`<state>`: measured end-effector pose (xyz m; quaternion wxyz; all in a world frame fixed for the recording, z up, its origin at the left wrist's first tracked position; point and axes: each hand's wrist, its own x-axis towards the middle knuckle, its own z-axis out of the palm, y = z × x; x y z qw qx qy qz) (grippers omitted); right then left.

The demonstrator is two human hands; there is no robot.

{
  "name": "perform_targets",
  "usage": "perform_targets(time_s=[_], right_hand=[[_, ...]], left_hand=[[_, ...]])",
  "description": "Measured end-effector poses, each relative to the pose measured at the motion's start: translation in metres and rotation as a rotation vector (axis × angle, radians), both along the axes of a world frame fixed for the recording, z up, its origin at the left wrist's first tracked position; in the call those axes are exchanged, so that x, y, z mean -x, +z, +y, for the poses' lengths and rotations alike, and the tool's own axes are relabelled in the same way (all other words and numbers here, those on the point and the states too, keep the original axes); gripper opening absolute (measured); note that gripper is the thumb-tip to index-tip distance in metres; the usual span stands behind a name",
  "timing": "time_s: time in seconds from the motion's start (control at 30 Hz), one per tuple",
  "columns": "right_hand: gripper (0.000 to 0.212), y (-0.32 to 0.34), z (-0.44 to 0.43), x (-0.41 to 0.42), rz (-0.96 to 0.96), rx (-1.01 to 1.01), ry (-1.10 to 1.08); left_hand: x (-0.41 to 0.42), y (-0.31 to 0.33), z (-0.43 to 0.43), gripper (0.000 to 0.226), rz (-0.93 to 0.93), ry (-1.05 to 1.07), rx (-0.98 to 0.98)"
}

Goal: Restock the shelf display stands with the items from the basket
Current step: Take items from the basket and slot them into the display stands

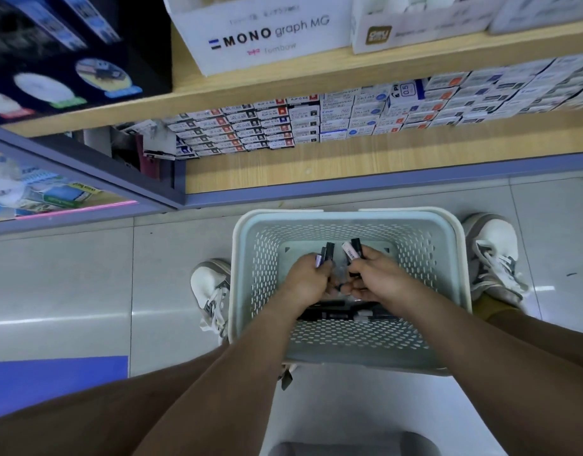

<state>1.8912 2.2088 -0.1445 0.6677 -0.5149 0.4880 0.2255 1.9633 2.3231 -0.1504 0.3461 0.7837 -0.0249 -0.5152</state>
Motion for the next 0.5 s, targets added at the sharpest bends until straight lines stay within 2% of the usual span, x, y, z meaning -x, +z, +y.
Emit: perform_targets(time_s=[0.07,0.17,0.27,0.33,0.43,0.5], right_hand=[[0.026,0.015,0.001,-0.002,-0.03,-0.01,0.013],[0.03,0.047,0.004,-0.007,-0.094,-0.016,-0.008],[0.036,0.091,0.005,-0.017,-0.22,0.05,-0.014],[0.033,0.122,0.007,-0.026,-0.332,0.037,-0.122],[0.03,0.163,0.011,-0.033,-0.468,-0.21,-0.438],[0.019,0.188,0.014,-0.035,-0.554,-0.39,-0.559]], left_hand=[[0.002,0.023,-0.002,0.022,0.085,0.175,0.061],[0.005,0.059,-0.003,0.017,0.02,0.207,0.108],[0.005,0.096,-0.006,0.021,-0.315,0.029,0.075],[0.007,0.129,-0.011,0.022,-0.543,-0.087,0.056],[0.005,0.182,-0.017,0.026,-0.825,-0.181,0.015],[0.002,0.213,-0.021,0.03,-0.979,-0.231,-0.034]])
